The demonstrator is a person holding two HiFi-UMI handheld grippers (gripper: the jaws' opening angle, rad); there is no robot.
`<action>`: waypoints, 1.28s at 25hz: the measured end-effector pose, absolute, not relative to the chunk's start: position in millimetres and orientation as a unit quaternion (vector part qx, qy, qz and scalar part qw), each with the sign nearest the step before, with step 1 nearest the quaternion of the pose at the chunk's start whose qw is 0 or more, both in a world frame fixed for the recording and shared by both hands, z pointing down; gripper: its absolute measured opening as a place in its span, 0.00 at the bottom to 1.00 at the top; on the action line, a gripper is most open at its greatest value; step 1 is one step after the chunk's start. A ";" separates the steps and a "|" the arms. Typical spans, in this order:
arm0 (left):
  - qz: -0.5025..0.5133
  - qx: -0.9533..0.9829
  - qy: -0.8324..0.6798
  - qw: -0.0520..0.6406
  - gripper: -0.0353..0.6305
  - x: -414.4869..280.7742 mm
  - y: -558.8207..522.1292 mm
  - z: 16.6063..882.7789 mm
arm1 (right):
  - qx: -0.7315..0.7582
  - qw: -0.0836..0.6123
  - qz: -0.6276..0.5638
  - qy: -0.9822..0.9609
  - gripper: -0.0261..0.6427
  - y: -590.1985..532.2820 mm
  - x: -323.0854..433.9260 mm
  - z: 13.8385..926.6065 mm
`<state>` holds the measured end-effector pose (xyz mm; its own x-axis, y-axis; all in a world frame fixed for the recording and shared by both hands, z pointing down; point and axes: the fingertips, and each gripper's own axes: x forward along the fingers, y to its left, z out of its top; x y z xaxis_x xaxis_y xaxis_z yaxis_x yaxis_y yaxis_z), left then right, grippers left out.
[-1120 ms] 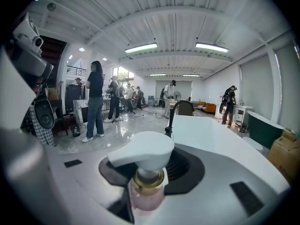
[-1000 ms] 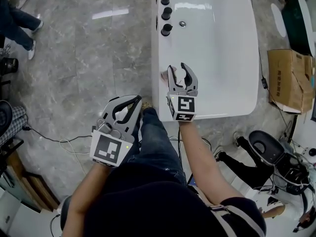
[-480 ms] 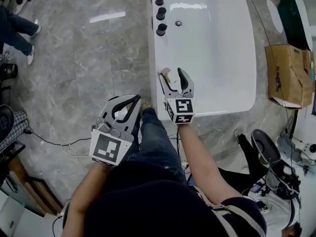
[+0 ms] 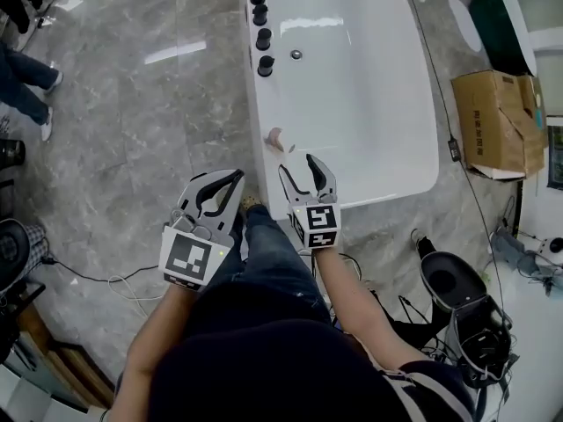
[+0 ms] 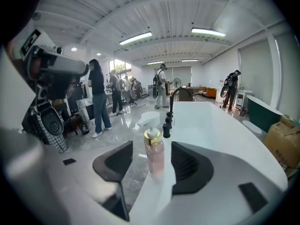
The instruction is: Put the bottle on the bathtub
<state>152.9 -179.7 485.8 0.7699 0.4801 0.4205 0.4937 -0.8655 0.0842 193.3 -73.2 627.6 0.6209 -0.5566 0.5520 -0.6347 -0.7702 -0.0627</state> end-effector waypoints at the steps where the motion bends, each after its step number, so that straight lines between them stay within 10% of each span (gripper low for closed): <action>1: -0.212 -0.942 -0.259 0.012 0.09 145.6 -184.7 486.7 | 0.903 0.063 0.276 -0.323 0.39 -73.1 182.9 619.9; 3: -0.198 -0.945 -0.259 0.004 0.09 131.3 -196.9 487.7 | 0.917 0.051 0.257 -0.301 0.18 -75.6 165.6 599.6; 6: -0.176 -0.951 -0.253 -0.006 0.09 153.7 -197.2 473.5 | 0.935 0.016 0.224 -0.276 0.11 -64.8 188.5 550.5; 32: -0.012 -0.998 0.045 0.043 0.09 119.7 -330.2 257.7 | 0.900 -0.001 -0.019 -0.435 0.10 -192.6 209.4 259.3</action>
